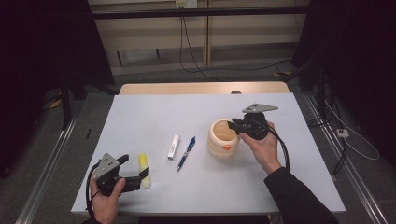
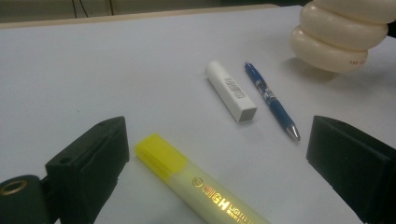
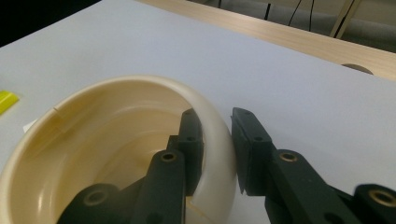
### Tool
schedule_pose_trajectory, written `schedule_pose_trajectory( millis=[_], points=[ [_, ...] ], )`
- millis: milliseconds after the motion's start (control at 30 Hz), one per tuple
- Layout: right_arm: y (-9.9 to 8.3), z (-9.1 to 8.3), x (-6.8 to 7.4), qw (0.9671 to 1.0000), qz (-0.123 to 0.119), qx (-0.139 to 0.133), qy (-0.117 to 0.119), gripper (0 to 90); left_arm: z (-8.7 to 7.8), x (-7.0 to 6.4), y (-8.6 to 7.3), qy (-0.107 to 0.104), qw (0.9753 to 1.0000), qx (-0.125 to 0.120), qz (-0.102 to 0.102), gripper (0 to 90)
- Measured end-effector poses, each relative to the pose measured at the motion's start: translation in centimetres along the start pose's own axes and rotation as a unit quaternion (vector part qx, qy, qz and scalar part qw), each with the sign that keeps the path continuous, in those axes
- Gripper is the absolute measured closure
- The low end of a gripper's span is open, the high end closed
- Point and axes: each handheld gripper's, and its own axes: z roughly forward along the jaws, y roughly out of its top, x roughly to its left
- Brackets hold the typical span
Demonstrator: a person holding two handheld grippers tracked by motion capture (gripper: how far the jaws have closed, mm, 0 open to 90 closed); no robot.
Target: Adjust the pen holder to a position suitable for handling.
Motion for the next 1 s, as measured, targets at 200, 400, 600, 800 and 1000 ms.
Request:
schedule_pose_trajectory(
  millis=[200, 400, 600, 800, 1000],
  points=[
    [-0.1, 0.8, 1.0, 0.9999, -0.005, 0.013, 0.003, 74.1, 0.1, 0.0, 0.0, -0.003, 1.0000, 0.000, 0.001, 5.9],
    [-0.1, 1.2, 1.5, 0.9998, -0.010, 0.015, 0.009, 73.9, 0.1, 0.1, 0.0, -0.005, 1.0000, 0.004, 0.004, 5.9],
    [-0.3, 1.7, 1.5, 0.9997, 0.000, 0.023, 0.001, 73.8, 0.1, 0.0, 0.1, -0.005, 1.0000, 0.005, 0.005, 5.9],
    [-0.4, 2.1, 1.7, 0.9995, 0.002, 0.033, -0.003, 73.6, 0.1, 0.0, 0.1, -0.007, 0.9999, 0.005, 0.005, 5.9],
    [-0.6, 2.2, 1.6, 0.9994, 0.013, 0.033, -0.001, 73.3, 0.1, 0.0, 0.1, -0.008, 0.9999, 0.005, 0.006, 5.9]
  ],
)
